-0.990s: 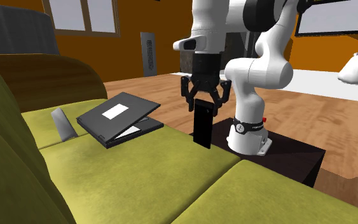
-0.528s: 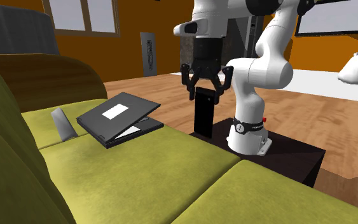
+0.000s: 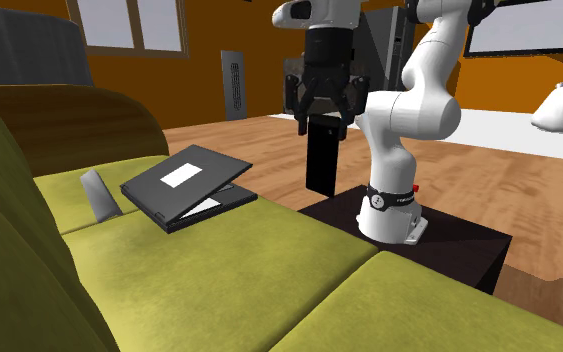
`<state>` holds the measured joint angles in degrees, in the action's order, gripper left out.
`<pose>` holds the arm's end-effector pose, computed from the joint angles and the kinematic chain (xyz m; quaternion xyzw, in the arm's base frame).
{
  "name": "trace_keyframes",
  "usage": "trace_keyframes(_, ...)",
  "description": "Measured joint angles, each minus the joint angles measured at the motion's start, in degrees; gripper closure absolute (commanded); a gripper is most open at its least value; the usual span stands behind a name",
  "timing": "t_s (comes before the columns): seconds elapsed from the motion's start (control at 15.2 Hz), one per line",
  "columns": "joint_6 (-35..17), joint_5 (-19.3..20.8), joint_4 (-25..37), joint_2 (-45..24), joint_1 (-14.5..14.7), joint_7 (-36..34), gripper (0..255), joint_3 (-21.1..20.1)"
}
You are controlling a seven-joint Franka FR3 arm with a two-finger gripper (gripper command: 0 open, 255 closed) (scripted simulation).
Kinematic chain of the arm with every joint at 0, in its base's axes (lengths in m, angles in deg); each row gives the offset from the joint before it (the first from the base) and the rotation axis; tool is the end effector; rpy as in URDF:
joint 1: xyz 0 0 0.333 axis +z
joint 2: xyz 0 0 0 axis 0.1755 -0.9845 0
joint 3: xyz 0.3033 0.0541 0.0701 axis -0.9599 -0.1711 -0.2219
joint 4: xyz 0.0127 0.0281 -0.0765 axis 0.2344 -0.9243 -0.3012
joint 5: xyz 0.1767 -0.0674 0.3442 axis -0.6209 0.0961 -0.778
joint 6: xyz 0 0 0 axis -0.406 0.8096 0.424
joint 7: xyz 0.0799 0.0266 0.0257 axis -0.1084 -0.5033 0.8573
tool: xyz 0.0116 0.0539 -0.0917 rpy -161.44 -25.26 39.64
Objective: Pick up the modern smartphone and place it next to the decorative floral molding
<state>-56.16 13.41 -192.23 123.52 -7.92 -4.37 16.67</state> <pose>0.3102 0.0199 0.4880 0.9847 0.1742 0.0088 0.0063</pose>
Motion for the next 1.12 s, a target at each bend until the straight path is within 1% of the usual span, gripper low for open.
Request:
trace_keyframes(0.46,5.49,0.13,5.28,0.23,-0.09,0.16,255,0.17)
trace_keyframes(1.12,12.71,0.23,13.85,-1.14,-0.16,0.25,255,0.29)
